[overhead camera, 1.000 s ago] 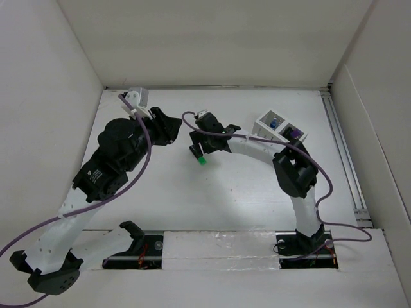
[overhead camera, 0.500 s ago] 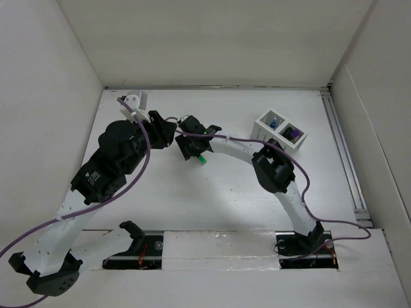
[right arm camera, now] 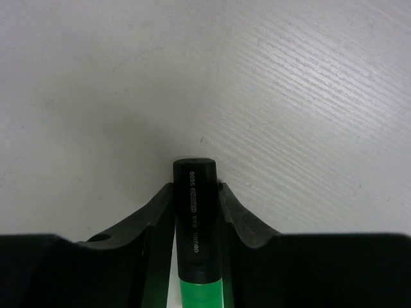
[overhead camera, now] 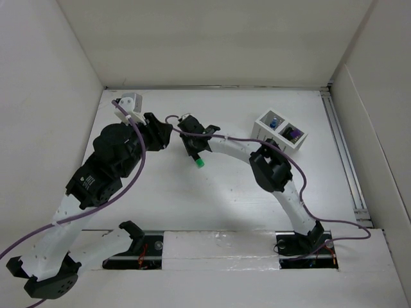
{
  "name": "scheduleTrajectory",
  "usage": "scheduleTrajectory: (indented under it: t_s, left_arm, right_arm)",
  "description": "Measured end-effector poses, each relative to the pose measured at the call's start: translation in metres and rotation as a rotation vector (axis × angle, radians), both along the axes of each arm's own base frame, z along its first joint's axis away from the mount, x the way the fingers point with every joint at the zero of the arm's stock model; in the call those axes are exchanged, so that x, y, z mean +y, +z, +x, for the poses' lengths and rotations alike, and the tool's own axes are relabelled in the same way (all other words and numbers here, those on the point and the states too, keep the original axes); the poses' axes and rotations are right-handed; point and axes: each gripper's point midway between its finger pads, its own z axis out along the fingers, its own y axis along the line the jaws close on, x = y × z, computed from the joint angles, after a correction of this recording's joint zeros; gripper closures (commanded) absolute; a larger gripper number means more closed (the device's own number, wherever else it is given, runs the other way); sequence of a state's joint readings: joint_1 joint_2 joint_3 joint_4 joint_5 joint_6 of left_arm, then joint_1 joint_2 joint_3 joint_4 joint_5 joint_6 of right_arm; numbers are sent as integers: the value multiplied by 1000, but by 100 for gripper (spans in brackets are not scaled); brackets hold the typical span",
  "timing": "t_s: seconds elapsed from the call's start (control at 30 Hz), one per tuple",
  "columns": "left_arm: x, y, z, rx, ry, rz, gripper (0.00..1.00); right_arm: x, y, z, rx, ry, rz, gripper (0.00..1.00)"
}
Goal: Organize the desk
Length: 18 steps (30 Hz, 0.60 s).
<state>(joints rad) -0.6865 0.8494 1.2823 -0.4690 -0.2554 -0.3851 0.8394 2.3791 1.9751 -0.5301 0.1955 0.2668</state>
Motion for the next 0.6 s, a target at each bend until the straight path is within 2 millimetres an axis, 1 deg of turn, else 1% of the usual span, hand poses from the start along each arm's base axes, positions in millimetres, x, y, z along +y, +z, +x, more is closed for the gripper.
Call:
scheduleTrajectory:
  t_s: [0.03, 0.13, 0.2, 0.33, 0.4, 0.43, 0.5, 0.53, 0.6]
  left_arm:
    - [0, 0, 0, 0, 0, 0, 67]
    - [-2, -1, 1, 3, -4, 2, 67]
    - [-5, -2, 3, 6, -12, 2, 67]
    - [-16, -6, 9, 18, -38, 4, 67]
    - [-24, -8, 12, 26, -60, 4, 67]
    - [-28, -9, 14, 29, -71, 2, 67]
    - [-39, -12, 19, 37, -99, -4, 67]
    - [-43, -12, 20, 40, -111, -8, 67]
    - [-53, -15, 25, 48, -139, -13, 67]
  right_arm:
    - [-3, 0, -1, -5, -4, -2, 86]
    - [-10, 0, -6, -8, -10, -2, 95]
    - [-20, 0, -15, -2, -18, -5, 96]
    - [-50, 2, -40, 39, -38, -24, 98]
    - [-65, 8, -49, 55, -53, -20, 98]
    - [-71, 14, -51, 57, -63, -10, 99]
    - [-86, 36, -50, 38, -89, 25, 98]
    - [-93, 48, -47, 23, -105, 46, 99]
    - [-109, 83, -38, -25, -144, 102, 99]
